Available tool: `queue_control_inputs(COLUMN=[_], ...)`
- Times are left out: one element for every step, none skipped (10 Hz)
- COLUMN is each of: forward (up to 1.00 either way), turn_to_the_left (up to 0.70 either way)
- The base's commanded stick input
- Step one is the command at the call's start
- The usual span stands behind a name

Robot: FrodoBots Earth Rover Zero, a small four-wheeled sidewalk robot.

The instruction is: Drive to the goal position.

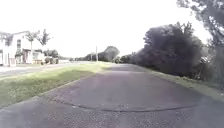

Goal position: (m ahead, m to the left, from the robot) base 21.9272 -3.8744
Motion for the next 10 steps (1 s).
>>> queue_control_inputs(forward=[0.05, 0.06, 0.05, 0.06, 0.06, 0.05, 0.06, 0.06, 0.06, 0.06], turn_to_the_left=[0.00, 0.00, 0.00, 0.00, 0.00, 0.00, 0.00, 0.00, 0.00, 0.00])
